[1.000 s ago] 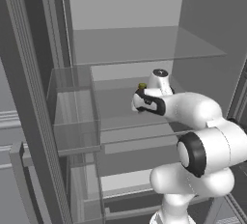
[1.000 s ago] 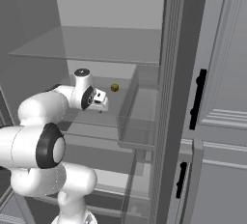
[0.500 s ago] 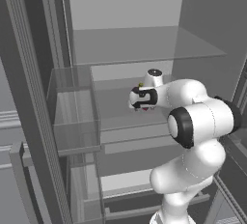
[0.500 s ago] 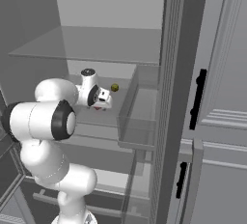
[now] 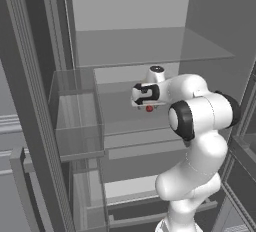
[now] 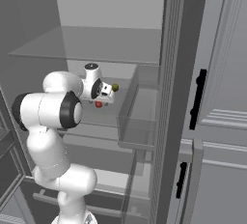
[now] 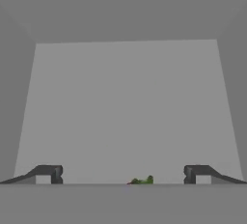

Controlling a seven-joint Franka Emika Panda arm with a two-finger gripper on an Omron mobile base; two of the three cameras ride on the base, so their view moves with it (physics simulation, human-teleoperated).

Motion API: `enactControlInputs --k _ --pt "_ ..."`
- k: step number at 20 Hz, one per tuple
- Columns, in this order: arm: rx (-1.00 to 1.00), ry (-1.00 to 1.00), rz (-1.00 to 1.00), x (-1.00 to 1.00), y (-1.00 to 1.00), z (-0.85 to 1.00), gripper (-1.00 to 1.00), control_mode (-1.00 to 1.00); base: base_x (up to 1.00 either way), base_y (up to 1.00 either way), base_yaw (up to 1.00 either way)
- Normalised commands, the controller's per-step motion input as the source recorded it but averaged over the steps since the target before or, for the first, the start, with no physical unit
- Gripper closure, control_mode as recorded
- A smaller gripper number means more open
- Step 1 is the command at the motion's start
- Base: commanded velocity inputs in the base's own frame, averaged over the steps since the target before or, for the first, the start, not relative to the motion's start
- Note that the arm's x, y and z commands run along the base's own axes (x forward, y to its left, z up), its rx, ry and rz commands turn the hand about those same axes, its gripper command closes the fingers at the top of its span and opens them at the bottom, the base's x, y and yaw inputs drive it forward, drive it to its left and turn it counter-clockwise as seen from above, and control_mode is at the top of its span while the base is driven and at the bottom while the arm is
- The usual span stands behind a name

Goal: Take the strawberry from the fridge and place it on top of the pancake, located on the dining counter.

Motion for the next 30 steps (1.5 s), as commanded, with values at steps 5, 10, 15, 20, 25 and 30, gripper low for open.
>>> enactControlInputs --k 5,10,15,20,25,30 --pt "0.0 -0.07 0.0 -0.51 -0.15 -0.27 -1.0 -1.0 0.0 0.0 0.0" --pt "0.0 -0.04 0.0 -0.25 -0.03 -0.22 -1.0 -1.0 0.0 0.0 0.0" --pt "0.0 0.0 0.0 0.0 0.0 -0.15 -1.0 -1.0 0.0 0.0 0.0" --pt "0.0 -0.01 0.0 0.0 0.0 -0.13 1.0 -1.0 0.0 0.0 0.0" --pt "0.0 -0.07 0.0 -0.19 0.01 -0.01 1.0 -1.0 0.0 0.0 0.0" --pt "0.0 -0.09 0.0 -0.87 0.0 0.25 1.0 -1.0 0.0 0.0 0.0"
